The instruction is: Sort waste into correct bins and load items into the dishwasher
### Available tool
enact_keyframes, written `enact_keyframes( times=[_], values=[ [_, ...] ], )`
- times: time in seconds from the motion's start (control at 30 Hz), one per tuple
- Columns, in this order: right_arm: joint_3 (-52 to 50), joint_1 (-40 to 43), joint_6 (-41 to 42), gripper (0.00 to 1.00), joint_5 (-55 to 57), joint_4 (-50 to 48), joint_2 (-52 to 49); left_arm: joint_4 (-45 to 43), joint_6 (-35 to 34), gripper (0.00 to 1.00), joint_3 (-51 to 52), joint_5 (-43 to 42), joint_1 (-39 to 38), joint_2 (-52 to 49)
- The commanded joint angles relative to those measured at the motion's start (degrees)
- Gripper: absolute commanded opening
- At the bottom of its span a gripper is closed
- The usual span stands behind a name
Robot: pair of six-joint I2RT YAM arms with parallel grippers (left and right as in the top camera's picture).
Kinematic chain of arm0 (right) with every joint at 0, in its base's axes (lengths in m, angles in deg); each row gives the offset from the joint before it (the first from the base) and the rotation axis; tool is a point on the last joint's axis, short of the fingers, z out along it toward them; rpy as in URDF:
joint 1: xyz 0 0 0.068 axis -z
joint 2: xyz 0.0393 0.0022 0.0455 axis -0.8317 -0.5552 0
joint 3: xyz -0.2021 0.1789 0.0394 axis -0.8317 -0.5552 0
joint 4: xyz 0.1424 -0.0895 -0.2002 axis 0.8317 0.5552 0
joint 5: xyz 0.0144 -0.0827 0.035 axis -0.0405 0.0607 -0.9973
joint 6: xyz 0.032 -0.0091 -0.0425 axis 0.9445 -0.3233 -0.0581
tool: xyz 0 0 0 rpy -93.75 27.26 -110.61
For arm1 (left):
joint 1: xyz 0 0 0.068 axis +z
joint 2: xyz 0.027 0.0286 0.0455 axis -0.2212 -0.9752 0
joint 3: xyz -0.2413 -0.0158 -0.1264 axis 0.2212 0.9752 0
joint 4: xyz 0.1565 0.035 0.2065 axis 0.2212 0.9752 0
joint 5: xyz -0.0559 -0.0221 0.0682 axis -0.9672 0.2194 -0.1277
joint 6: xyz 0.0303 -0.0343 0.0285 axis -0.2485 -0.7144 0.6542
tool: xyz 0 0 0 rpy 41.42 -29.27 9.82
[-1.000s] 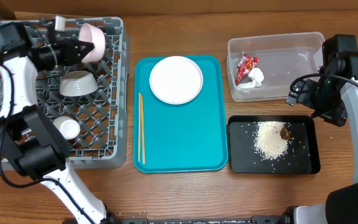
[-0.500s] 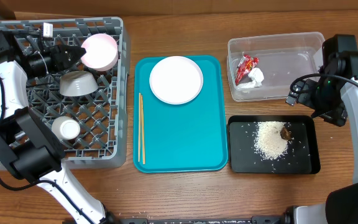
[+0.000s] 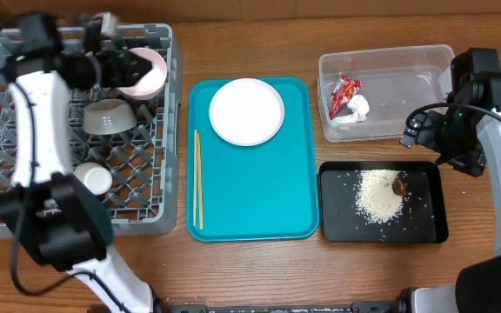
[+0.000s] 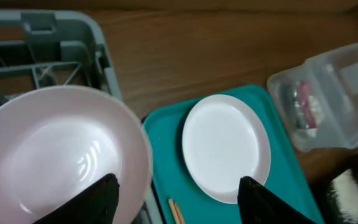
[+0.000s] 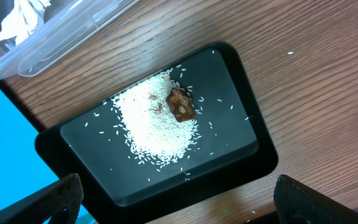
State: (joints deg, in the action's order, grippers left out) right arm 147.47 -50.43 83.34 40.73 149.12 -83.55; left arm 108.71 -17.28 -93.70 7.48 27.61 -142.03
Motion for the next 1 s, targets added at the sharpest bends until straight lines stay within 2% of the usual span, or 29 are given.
enact_keyframes(
  times=[0.0, 0.13, 0.17, 0.3, 0.43, 0.57, 0.77, 0.87, 0.97],
  values=[
    [0.33, -0.02, -0.09, 1.0, 0.28, -0.11, 1.01, 0.11, -0.26, 0.66, -0.37, 26.93, -8.46, 2.32],
    [0.33, -0.02, -0.09, 1.0, 0.07, -0.11, 1.01, -0.17, -0.9, 0.69, -0.37, 41.59, -15.02, 0.35],
    [0.33, -0.02, -0.11, 1.0, -0.35, -0.11, 1.01, -0.42, -1.49, 0.69, -0.37, 47.93, -17.2, -0.76],
    [0.33, -0.02, -0.13, 1.0, -0.52, -0.11, 1.01, -0.48, -5.14, 0.71, -0.37, 58.51, -19.56, -2.73],
    [0.33, -0.02, -0.13, 1.0, -0.52, -0.11, 1.01, -0.57, -7.48, 0.7, -0.37, 59.6, -19.71, -2.97],
    [0.33, -0.02, -0.13, 1.0, -0.55, -0.07, 1.01, -0.68, -7.56, 0.63, -0.22, 59.23, -19.71, -3.43],
    [0.33, -0.02, -0.13, 1.0, -1.01, -0.07, 1.01, -0.57, -7.76, 0.63, 0.44, 56.7, -19.71, -5.81],
    [0.33, -0.02, -0.13, 1.0, -1.03, 0.09, 1.01, -0.33, -7.76, 0.56, 0.44, 56.5, -19.71, -7.69],
    [0.33, -0.02, -0.13, 1.0, -1.03, 0.11, 1.01, -0.04, -7.74, 0.39, 0.44, 56.41, -19.74, -8.85]
  ],
)
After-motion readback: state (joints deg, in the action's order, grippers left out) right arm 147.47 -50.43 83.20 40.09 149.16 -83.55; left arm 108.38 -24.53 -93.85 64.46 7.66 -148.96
